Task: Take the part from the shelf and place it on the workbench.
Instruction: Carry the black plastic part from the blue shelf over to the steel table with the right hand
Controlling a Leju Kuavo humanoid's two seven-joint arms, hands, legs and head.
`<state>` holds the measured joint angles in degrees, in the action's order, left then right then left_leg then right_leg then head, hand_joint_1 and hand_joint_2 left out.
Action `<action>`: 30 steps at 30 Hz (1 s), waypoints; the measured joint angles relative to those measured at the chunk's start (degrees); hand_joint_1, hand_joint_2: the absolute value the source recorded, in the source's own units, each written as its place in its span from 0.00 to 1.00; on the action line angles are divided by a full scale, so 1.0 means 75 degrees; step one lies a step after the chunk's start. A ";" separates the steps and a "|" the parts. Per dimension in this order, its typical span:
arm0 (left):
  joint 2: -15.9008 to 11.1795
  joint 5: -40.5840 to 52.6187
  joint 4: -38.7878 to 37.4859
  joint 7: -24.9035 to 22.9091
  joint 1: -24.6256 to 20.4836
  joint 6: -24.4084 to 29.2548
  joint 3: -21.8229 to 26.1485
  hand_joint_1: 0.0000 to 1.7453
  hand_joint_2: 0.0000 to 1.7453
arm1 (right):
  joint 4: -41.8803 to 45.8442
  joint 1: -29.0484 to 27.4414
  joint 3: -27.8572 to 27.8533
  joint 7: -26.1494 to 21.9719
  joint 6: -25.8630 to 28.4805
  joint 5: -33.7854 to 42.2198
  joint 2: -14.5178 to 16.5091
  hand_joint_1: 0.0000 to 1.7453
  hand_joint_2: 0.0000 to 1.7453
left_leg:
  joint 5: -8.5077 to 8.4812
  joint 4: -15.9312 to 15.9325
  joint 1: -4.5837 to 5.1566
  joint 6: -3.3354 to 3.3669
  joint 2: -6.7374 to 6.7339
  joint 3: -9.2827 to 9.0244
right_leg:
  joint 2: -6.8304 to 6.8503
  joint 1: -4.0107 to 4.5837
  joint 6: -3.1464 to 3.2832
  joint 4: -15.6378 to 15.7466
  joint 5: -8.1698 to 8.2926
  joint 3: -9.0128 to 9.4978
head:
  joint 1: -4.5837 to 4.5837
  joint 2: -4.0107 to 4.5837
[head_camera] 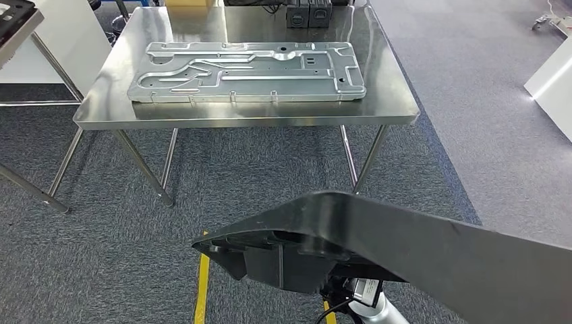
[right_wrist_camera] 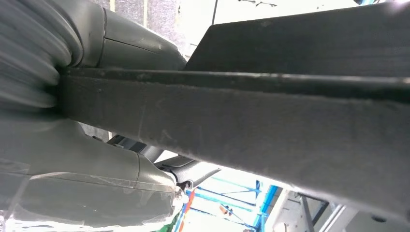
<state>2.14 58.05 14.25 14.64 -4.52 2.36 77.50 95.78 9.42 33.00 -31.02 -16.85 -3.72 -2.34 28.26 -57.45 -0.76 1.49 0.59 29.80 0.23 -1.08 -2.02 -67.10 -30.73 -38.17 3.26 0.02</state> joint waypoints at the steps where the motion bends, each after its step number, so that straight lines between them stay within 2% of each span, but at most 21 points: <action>1: 0.0000 0.0000 0.0000 -0.0003 -0.0004 0.0000 0.0000 0.00 1.00 | -0.0001 -0.0002 -0.0005 -0.0001 0.0001 0.0000 0.0000 1.00 1.00 | 0.0075 -0.0001 -0.0004 -0.0035 0.0009 -0.0099 | -0.0001 -0.0011 0.0005 0.0467 0.0396 0.0107 | 0.0001 0.0000; 2: 0.0000 0.0000 0.0000 -0.0005 -0.0009 0.0000 0.0000 0.00 1.00 | -0.0004 -0.0004 -0.0007 -0.0001 0.0001 0.0001 0.0000 1.00 1.00 | 0.0142 -0.0003 -0.0007 -0.0077 0.0024 -0.0174 | 0.0010 0.0004 0.0031 0.0812 0.0587 0.0186 | 0.0001 0.0000; 3: -0.0003 0.0000 0.0000 -0.0007 -0.0014 0.0001 0.0000 0.00 1.00 | -0.0006 -0.0008 -0.0008 0.0000 0.0003 0.0001 -0.0001 1.00 1.00 | 0.0213 0.0007 -0.0012 -0.0135 0.0031 -0.0219 | 0.0022 0.0033 0.0078 0.0993 0.0661 0.0237 | -0.0002 0.0000; 5: -0.0007 0.0000 -0.0001 -0.0015 -0.0014 0.0004 0.0000 0.00 1.00 | -0.0004 -0.0025 -0.0016 0.0003 0.0011 0.0001 -0.0002 1.00 1.00 | 0.0250 -0.0123 -0.0025 -0.0268 0.0033 -0.0287 | 0.0017 0.0092 0.0237 0.1059 0.0546 0.0322 | -0.0011 0.0000; 6: -0.0010 0.0000 -0.0002 -0.0020 -0.0016 0.0008 0.0000 0.00 1.00 | 0.0005 -0.0034 -0.0020 0.0004 0.0016 0.0001 0.0002 1.00 1.00 | 0.0276 -0.0231 -0.0042 -0.0322 0.0017 -0.0311 | 0.0007 0.0102 0.0323 0.1084 0.0577 0.0420 | -0.0015 0.0000; 8: -0.0007 0.0004 -0.0003 -0.0026 -0.0040 0.0013 -0.0001 0.00 1.00 | 0.0026 -0.0038 -0.0023 0.0003 0.0031 0.0003 0.0017 1.00 1.00 | 0.0466 -0.0664 -0.0068 -0.0364 -0.0011 -0.0216 | 0.0004 0.0113 0.0460 0.1124 0.0567 0.0616 | -0.0015 0.0000; 9: -0.0006 0.0008 -0.0003 -0.0026 -0.0057 0.0015 -0.0001 0.00 1.00 | 0.0036 -0.0043 -0.0023 0.0002 0.0042 0.0001 0.0025 1.00 1.00 | 0.0666 -0.1016 -0.0075 -0.0356 -0.0021 -0.0023 | 0.0011 0.0122 0.0503 0.1135 0.0553 0.0687 | -0.0013 0.0000; 11: -0.0005 0.0015 -0.0003 -0.0026 -0.0066 0.0015 -0.0001 0.00 1.00 | 0.0042 -0.0080 -0.0023 0.0001 0.0080 -0.0013 0.0028 1.00 1.00 | 0.1086 -0.1905 -0.0067 -0.0336 -0.0024 0.0587 | 0.0007 0.0163 0.0555 0.1133 0.0464 0.0770 | -0.0013 0.0000; 12: -0.0007 0.0015 -0.0003 -0.0026 -0.0056 0.0015 -0.0001 0.00 1.00 | 0.0042 -0.0108 -0.0023 0.0000 0.0099 -0.0020 0.0028 1.00 1.00 | 0.1175 -0.2214 -0.0061 -0.0328 -0.0024 0.0866 | -0.0002 0.0187 0.0569 0.1132 0.0413 0.0813 | -0.0012 0.0000; 13: -0.0009 0.0015 -0.0003 -0.0027 -0.0042 0.0017 0.0000 0.00 1.00 | 0.0042 -0.0137 -0.0023 -0.0001 0.0114 -0.0026 0.0028 1.00 1.00 | 0.1130 -0.2308 -0.0052 -0.0320 -0.0024 0.1047 | -0.0013 0.0211 0.0576 0.1131 0.0359 0.0869 | -0.0012 0.0000; 14: -0.0011 0.0015 -0.0003 -0.0028 -0.0030 0.0017 0.0000 0.00 1.00 | 0.0042 -0.0157 -0.0023 -0.0003 0.0122 -0.0030 0.0029 1.00 1.00 | 0.0904 -0.2111 -0.0039 -0.0303 -0.0025 0.1091 | -0.0022 0.0228 0.0578 0.1131 0.0300 0.0943 | -0.0013 0.0000; 16: -0.0016 0.0015 -0.0002 -0.0028 -0.0014 0.0020 0.0000 0.00 1.00 | 0.0042 -0.0176 -0.0023 -0.0006 0.0128 -0.0039 0.0036 1.00 1.00 | 0.0135 -0.1182 0.0029 -0.0210 -0.0042 0.0914 | -0.0024 0.0249 0.0563 0.1134 0.0167 0.1120 | -0.0014 0.0000; 18: -0.0032 0.0015 -0.0001 -0.0027 -0.0010 0.0022 -0.0001 0.00 1.00 | 0.0041 -0.0187 -0.0023 -0.0009 0.0126 -0.0045 0.0044 1.00 1.00 | -0.0262 -0.0469 0.0121 -0.0112 -0.0064 0.0746 | -0.0024 0.0256 0.0505 0.1152 0.0055 0.1228 | -0.0015 0.0000; 20: -0.0050 0.0015 -0.0001 -0.0025 -0.0005 0.0024 -0.0001 0.00 1.00 | 0.0052 -0.0198 -0.0022 -0.0012 0.0123 -0.0047 0.0050 1.00 1.00 | -0.0268 -0.0270 0.0155 -0.0039 -0.0058 0.0685 | -0.0028 0.0258 0.0420 0.1149 0.0046 0.1289 | -0.0013 0.0000; 22: -0.0048 0.0015 0.0000 -0.0015 0.0003 0.0023 0.0000 0.00 1.00 | 0.0079 -0.0202 -0.0023 -0.0012 0.0123 -0.0050 0.0052 1.00 1.00 | -0.0346 -0.0108 0.0102 0.0025 -0.0036 0.0503 | -0.0029 0.0266 0.0343 0.1044 0.0055 0.1330 | -0.0013 0.0000; 23: -0.0045 0.0015 0.0000 -0.0010 0.0000 0.0021 0.0000 0.00 1.00 | 0.0090 -0.0200 -0.0024 -0.0015 0.0124 -0.0050 0.0052 1.00 1.00 | -0.0345 -0.0036 0.0072 0.0051 -0.0030 0.0389 | -0.0033 0.0260 0.0304 0.0864 0.0010 0.1256 | -0.0014 0.0000; 25: -0.0039 0.0014 0.0000 -0.0002 -0.0014 0.0019 0.0000 0.00 1.00 | 0.0098 -0.0207 -0.0026 -0.0015 0.0125 -0.0054 0.0052 1.00 1.00 | -0.0305 0.0051 0.0051 0.0077 -0.0021 0.0228 | -0.0039 0.0210 0.0220 0.0128 -0.0259 0.0802 | -0.0015 0.0000; 27: -0.0037 0.0005 0.0000 -0.0001 -0.0009 0.0018 0.0000 0.00 1.00 | 0.0099 -0.0246 -0.0026 -0.0013 0.0126 -0.0067 0.0050 1.00 1.00 | -0.0217 0.0068 0.0046 0.0074 -0.0010 0.0144 | -0.0037 0.0127 0.0126 -0.0651 -0.0569 0.0158 | -0.0015 0.0000; 28: -0.0035 -0.0007 0.0000 0.0003 0.0001 0.0017 0.0000 0.00 1.00 | 0.0099 -0.0269 -0.0026 -0.0012 0.0126 -0.0080 0.0050 1.00 1.00 | -0.0160 0.0067 0.0041 0.0061 -0.0004 0.0093 | -0.0036 0.0089 0.0085 -0.0783 -0.0577 -0.0054 | -0.0015 0.0000; 29: -0.0033 -0.0018 0.0000 0.0008 0.0011 0.0017 0.0000 0.00 1.00 | 0.0099 -0.0288 -0.0026 -0.0012 0.0126 -0.0095 0.0050 1.00 1.00 | -0.0098 0.0066 0.0033 0.0040 0.0004 0.0021 | -0.0034 0.0056 0.0049 -0.0664 -0.0419 -0.0136 | -0.0015 0.0000; 30: -0.0030 -0.0027 0.0000 0.0013 0.0016 0.0017 0.0000 0.00 1.00 | 0.0099 -0.0299 -0.0026 -0.0012 0.0126 -0.0110 0.0050 1.00 1.00 | -0.0028 0.0066 0.0023 0.0011 0.0012 -0.0068 | -0.0033 0.0026 0.0022 -0.0297 -0.0104 -0.0085 | -0.0015 0.0000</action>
<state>1.92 57.85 14.25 14.74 -4.40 2.49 77.50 96.52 7.17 32.81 -31.10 -15.91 -4.54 -1.97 28.05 -56.96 -0.59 1.57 0.68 29.29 -0.02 -0.88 -1.86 -69.32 -31.52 -38.81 3.15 0.02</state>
